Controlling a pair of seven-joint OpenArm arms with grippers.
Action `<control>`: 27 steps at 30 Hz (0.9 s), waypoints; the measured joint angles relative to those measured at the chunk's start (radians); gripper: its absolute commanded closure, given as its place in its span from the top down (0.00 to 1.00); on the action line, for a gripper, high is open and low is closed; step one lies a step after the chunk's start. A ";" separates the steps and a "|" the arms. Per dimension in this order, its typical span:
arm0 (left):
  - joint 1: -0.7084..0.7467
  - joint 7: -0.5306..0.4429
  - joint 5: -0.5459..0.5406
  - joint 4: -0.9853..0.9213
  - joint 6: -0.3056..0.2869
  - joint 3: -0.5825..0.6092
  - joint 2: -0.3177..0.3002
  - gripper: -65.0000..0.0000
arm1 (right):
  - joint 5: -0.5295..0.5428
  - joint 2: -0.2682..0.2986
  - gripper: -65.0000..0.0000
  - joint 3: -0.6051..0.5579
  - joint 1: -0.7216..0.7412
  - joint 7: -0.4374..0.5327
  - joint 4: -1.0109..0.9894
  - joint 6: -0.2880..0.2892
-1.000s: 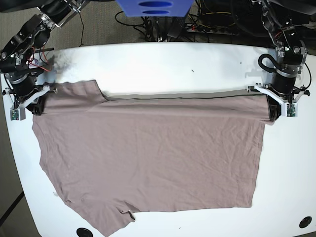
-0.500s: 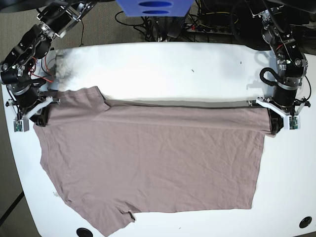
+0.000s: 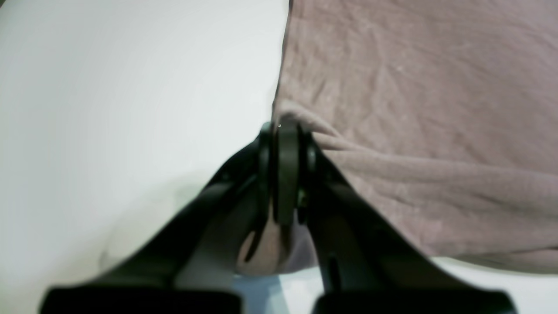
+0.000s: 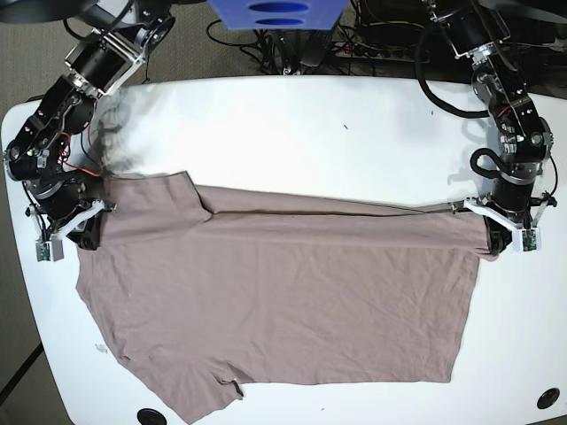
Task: Fold the T-shirt properly
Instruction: 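Lift the held edge with both grippers and fold it over the shirt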
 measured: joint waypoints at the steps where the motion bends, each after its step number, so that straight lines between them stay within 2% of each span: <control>1: -0.003 0.000 0.000 -0.009 0.002 0.000 0.000 0.00 | -0.006 0.004 0.00 0.001 0.006 -0.003 -0.012 -0.004; 17: -0.117 -0.017 0.000 -0.105 -0.001 0.014 -0.006 0.00 | -0.015 0.046 0.00 -0.026 0.069 0.035 -0.084 -0.004; 24: -0.173 -0.002 0.027 -0.181 -0.003 0.061 -0.010 0.00 | -0.016 0.050 0.00 -0.034 0.113 0.041 -0.145 -0.007; 27: -0.201 -0.028 0.002 -0.229 -0.006 0.069 -0.015 0.00 | -0.013 0.058 0.00 -0.053 0.125 0.076 -0.179 -0.002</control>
